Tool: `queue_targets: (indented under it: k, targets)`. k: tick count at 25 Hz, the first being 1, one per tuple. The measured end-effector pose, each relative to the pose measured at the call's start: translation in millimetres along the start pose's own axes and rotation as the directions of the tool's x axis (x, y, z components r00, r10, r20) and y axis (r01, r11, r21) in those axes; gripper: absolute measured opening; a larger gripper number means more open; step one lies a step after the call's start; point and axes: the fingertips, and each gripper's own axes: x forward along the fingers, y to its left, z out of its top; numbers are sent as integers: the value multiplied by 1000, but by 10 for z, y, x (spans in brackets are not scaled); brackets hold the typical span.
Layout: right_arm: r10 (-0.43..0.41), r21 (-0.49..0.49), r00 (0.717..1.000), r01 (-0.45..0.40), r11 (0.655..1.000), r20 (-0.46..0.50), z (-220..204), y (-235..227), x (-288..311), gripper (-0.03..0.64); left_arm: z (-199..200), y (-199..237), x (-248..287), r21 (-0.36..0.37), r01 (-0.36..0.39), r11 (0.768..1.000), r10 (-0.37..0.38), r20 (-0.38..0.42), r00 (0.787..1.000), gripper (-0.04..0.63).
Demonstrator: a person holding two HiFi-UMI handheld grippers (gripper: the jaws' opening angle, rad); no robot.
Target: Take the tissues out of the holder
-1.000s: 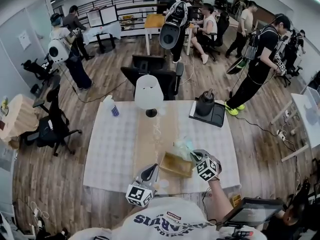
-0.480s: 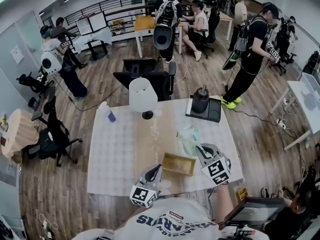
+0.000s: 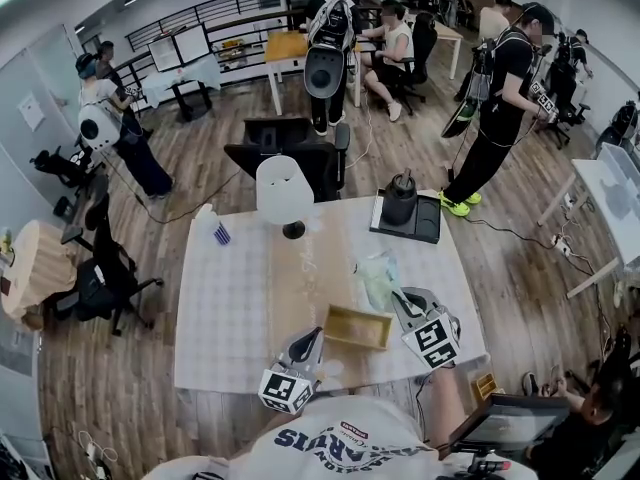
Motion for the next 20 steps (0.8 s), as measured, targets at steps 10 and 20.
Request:
queue_targets:
  k: [10,20]
  targets:
    - [-71,32,997,72,997,-39,-213,-234,-126,5,-61,-122,144,-1,50,999,-50,-12,999,-2]
    - [-283,149,948,303,941,-143,-887,-670,-970,5,-260,-976,777,12,345,939,-343,-63,937,-2]
